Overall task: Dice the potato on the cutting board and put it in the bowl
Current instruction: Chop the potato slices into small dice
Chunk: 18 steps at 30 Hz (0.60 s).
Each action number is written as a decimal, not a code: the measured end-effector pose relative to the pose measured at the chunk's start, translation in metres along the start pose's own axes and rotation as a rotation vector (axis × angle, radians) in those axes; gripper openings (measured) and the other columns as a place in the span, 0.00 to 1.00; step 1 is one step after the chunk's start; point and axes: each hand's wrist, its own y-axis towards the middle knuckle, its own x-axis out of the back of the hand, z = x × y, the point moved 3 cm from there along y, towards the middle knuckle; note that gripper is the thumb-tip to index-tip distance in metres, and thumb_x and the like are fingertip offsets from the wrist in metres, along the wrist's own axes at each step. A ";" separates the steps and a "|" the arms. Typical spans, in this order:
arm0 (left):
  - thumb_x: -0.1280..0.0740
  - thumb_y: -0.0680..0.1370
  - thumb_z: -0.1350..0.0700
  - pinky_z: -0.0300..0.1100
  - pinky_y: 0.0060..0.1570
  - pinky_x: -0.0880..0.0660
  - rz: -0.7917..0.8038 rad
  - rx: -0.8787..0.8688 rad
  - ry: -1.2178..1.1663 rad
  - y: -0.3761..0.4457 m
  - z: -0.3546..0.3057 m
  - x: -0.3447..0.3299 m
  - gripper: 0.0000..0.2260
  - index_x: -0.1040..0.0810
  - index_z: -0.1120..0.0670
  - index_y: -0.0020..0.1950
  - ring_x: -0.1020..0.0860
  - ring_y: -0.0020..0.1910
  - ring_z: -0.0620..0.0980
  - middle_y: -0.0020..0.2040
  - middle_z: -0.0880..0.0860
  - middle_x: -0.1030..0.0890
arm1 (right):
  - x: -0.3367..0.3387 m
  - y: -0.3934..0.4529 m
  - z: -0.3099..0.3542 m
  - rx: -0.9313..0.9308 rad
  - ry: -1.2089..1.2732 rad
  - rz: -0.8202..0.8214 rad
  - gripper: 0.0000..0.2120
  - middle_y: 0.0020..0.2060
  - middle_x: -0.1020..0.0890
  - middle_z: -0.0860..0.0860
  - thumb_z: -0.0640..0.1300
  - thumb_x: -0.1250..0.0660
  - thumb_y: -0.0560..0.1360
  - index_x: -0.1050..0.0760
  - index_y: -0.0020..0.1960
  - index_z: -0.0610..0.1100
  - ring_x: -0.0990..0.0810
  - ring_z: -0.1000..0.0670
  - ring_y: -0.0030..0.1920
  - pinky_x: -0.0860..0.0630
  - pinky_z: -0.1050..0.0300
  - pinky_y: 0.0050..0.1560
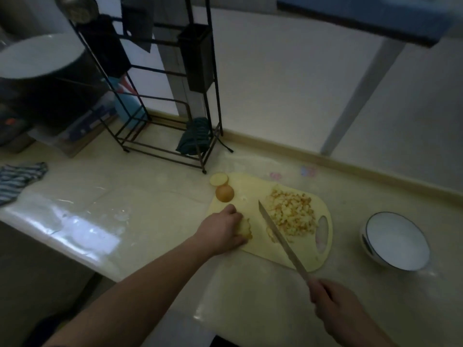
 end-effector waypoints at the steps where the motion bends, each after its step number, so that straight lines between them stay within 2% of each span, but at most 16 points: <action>1: 0.29 0.75 0.40 0.49 0.52 0.24 -0.023 0.052 -0.038 -0.001 -0.001 -0.001 0.29 0.28 0.54 0.70 0.22 0.55 0.57 0.65 0.51 0.32 | -0.008 0.006 0.005 -0.004 0.066 0.000 0.22 0.23 0.26 0.51 0.56 0.42 0.80 0.29 0.33 0.45 0.30 0.55 0.22 0.34 0.61 0.28; 4: 0.29 0.75 0.42 0.49 0.54 0.25 -0.086 0.157 -0.163 -0.003 -0.006 -0.007 0.28 0.28 0.55 0.69 0.23 0.56 0.58 0.65 0.52 0.32 | -0.029 0.024 0.015 -0.089 0.266 0.026 0.23 0.23 0.31 0.52 0.61 0.44 0.79 0.32 0.36 0.45 0.37 0.52 0.20 0.40 0.65 0.22; 8: 0.29 0.75 0.43 0.50 0.55 0.25 -0.121 0.206 -0.237 -0.003 -0.012 -0.010 0.27 0.28 0.56 0.69 0.23 0.56 0.58 0.64 0.53 0.32 | -0.041 0.044 0.019 -0.040 0.201 0.017 0.23 0.23 0.30 0.54 0.62 0.45 0.79 0.32 0.35 0.46 0.34 0.53 0.20 0.38 0.63 0.23; 12: 0.28 0.75 0.44 0.49 0.55 0.25 -0.131 0.225 -0.246 -0.003 -0.017 -0.009 0.27 0.28 0.56 0.69 0.23 0.57 0.58 0.65 0.53 0.32 | -0.047 0.053 0.020 0.047 0.015 -0.021 0.25 0.27 0.26 0.51 0.65 0.48 0.77 0.32 0.34 0.46 0.31 0.53 0.26 0.35 0.60 0.31; 15: 0.28 0.75 0.43 0.50 0.55 0.25 -0.149 0.230 -0.253 -0.004 -0.018 -0.010 0.28 0.28 0.56 0.69 0.23 0.56 0.58 0.65 0.53 0.32 | -0.054 0.051 0.021 0.061 0.007 0.024 0.28 0.27 0.28 0.51 0.69 0.51 0.73 0.33 0.35 0.46 0.33 0.55 0.23 0.38 0.61 0.27; 18: 0.28 0.75 0.43 0.50 0.56 0.24 -0.145 0.221 -0.247 -0.003 -0.016 -0.011 0.29 0.28 0.55 0.70 0.23 0.57 0.57 0.65 0.53 0.32 | -0.053 0.049 0.018 0.004 0.138 0.067 0.25 0.24 0.31 0.52 0.66 0.49 0.77 0.34 0.35 0.47 0.36 0.54 0.20 0.39 0.64 0.23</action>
